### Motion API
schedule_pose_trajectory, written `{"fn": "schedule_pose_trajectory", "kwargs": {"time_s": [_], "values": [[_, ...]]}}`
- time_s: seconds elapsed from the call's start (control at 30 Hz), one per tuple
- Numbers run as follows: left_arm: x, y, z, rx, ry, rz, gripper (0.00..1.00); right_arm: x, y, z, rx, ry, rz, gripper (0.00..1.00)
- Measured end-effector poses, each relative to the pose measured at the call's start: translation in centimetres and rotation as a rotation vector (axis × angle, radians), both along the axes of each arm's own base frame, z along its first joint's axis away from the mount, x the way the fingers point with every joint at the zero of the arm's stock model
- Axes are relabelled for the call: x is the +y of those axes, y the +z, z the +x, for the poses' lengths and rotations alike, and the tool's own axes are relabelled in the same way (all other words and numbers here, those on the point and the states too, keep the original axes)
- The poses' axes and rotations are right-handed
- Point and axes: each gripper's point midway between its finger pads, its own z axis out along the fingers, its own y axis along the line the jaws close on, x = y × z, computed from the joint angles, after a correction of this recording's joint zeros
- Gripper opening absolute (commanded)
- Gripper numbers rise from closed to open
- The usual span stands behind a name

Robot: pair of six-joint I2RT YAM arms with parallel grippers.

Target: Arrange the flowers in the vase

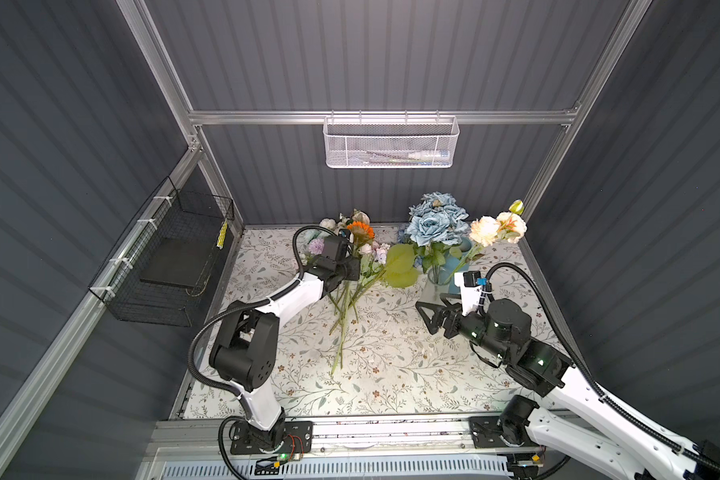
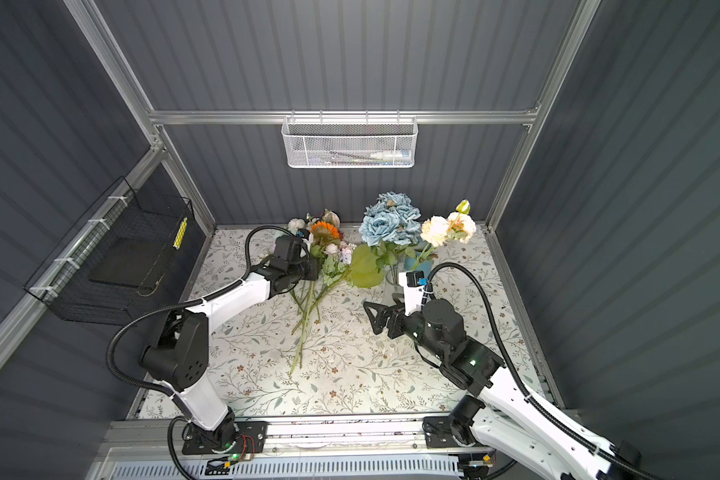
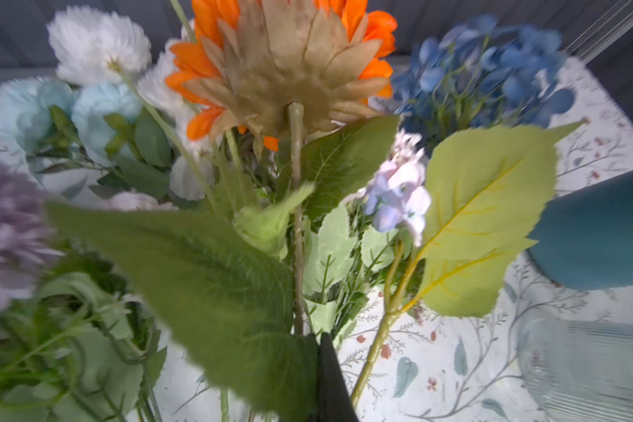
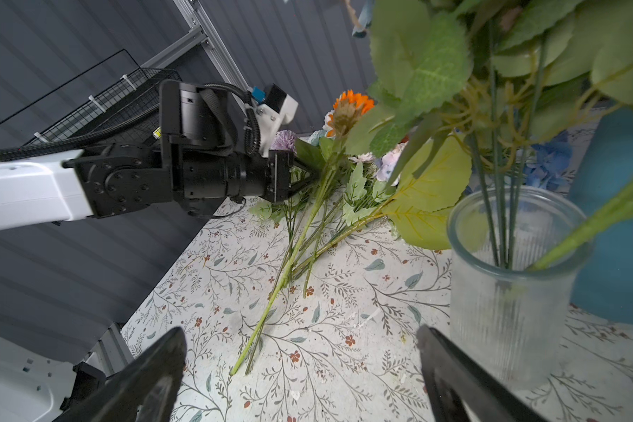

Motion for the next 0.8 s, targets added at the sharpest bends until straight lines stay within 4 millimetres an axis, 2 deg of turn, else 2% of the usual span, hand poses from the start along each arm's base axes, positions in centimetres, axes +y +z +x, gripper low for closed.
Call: {"fn": "schedule_pose_trajectory", "kwargs": {"time_s": [0.07,0.17,0.3,0.4,0.57,0.6,0.73,0.8], "values": [[0.1,1.6,-0.4,-0.030,0.002,-0.030,0.00,0.1,-0.1,0.0,0.004,0.001,-0.003,0.99],[0.3,2.6,-1.0,-0.044,0.008,-0.057,0.00,0.5,-0.4,0.0,0.012,0.015,-0.009,0.99],[0.1,2.5,-1.4,-0.029,0.006,-0.092,0.00,1.4,-0.1,-0.1,0.012,0.046,-0.019,0.99],[-0.3,1.7,-1.9,-0.001,0.001,-0.136,0.00,2.8,0.3,-0.6,-0.003,0.093,-0.033,0.96],[-0.9,0.5,-2.7,0.053,0.001,-0.202,0.00,6.0,0.4,-1.9,-0.020,0.195,-0.057,0.83],[-1.0,0.6,-2.7,0.053,0.001,-0.215,0.00,6.6,0.2,-2.1,-0.019,0.212,-0.061,0.80],[-1.3,2.1,-2.8,0.030,-0.005,-0.265,0.00,9.2,-1.0,-2.3,0.000,0.266,-0.075,0.58],[-1.3,3.2,-3.0,0.010,-0.007,-0.292,0.00,10.5,-1.8,-2.2,0.028,0.283,-0.068,0.59]]}}
